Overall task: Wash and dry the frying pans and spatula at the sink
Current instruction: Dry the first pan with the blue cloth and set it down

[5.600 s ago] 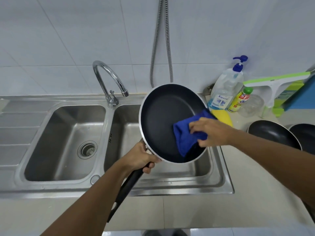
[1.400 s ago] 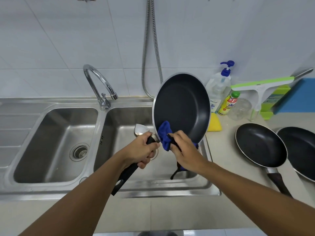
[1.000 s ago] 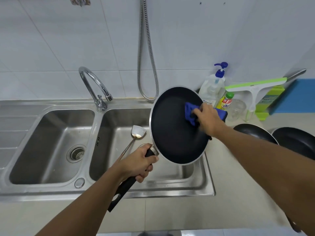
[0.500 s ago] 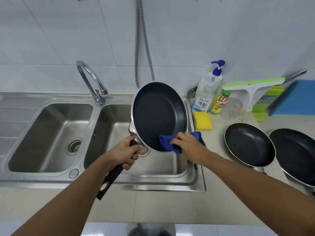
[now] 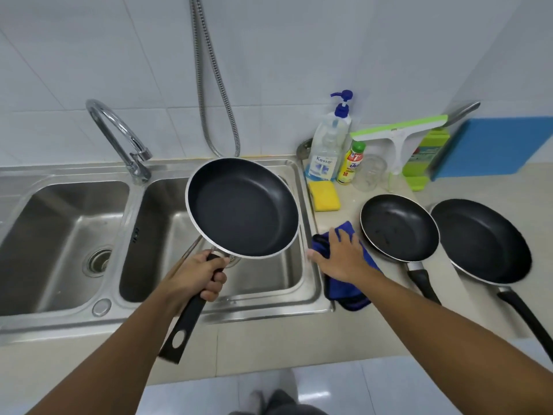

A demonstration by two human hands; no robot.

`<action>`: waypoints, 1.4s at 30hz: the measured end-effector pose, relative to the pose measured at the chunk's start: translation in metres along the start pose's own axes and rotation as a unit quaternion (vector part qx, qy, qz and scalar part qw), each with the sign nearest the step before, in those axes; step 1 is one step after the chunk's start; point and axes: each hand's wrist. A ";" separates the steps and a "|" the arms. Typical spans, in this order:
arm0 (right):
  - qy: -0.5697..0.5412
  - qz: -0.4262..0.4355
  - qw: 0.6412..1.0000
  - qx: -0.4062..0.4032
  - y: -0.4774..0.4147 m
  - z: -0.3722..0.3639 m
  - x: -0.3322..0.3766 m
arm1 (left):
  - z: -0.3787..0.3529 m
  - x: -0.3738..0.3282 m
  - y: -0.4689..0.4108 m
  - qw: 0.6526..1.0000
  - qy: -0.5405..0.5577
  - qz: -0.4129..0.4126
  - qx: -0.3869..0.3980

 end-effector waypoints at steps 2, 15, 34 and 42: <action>0.001 0.030 0.999 -0.044 0.001 -0.022 -0.010 | -0.001 0.001 0.003 1.000 0.008 -0.003 0.014; -0.077 -0.019 0.992 -0.097 -0.002 -0.055 0.019 | -0.027 -0.005 0.031 0.998 0.028 -0.024 0.052; -0.671 -0.115 0.680 -0.271 0.080 0.050 -0.029 | -0.172 0.004 0.092 0.977 -0.007 -0.084 0.197; -0.659 -0.162 0.663 -0.317 0.112 0.073 -0.174 | -0.303 0.032 0.096 0.967 -0.062 -0.047 0.243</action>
Point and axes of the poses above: each hand's wrist, its own y-axis away from the middle knuckle, its own z-axis out of the back of the hand, x = y × z, and after that the axes turned 2 degrees about y, right-handed
